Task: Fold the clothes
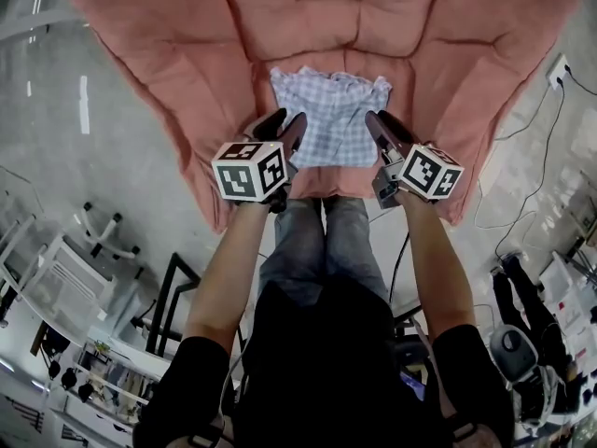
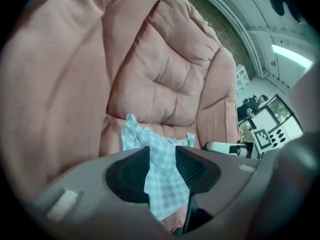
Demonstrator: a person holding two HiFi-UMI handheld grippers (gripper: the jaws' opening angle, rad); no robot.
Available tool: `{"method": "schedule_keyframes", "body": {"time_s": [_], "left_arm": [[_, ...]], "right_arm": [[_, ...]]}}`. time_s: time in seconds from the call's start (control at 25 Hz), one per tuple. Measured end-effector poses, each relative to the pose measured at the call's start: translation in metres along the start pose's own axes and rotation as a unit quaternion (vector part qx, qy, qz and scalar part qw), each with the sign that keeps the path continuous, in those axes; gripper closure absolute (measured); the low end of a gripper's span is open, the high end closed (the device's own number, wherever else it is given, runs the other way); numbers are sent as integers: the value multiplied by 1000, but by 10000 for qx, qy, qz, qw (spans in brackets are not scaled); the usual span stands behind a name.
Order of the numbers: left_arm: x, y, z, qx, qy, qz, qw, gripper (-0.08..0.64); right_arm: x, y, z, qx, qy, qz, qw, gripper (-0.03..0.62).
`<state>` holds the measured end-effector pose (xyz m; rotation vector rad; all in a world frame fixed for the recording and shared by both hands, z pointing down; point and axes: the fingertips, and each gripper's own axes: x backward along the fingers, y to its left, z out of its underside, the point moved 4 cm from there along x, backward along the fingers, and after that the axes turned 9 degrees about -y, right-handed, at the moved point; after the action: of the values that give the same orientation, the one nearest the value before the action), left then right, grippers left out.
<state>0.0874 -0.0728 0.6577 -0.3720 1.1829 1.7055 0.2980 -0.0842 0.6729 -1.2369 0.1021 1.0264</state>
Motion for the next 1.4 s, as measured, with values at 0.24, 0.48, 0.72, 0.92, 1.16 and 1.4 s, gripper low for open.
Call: {"method": "schedule_keyframes", "body": {"time_s": [0.24,0.48,0.72,0.92,1.16,1.4], "left_arm": [[-24,-7,17,-732,424,217,9962,391],[-55,-10,33,-1735,1082,728,9762,402],[-70,11,28,-1844,1005,314,9772,414],[-69,30,22,-1735,927,-208,9802,428],[-75,37,26,-1729,1001,-417,9790,446],[-75,40,26,-1520,944,-392,9831,448]], "right_arm": [[-21,8,20,1026,553,-113,9931,481],[-49,-1,38,2009,1239,-19,9717,517],[-71,-24,27,1675,1125,486,9782,541],[-76,-43,20,1864,1202,832,9716,541],[-83,-48,24,1953,1273,972,9676,541],[-80,-45,26,1974,1295,916,9674,540]]}}
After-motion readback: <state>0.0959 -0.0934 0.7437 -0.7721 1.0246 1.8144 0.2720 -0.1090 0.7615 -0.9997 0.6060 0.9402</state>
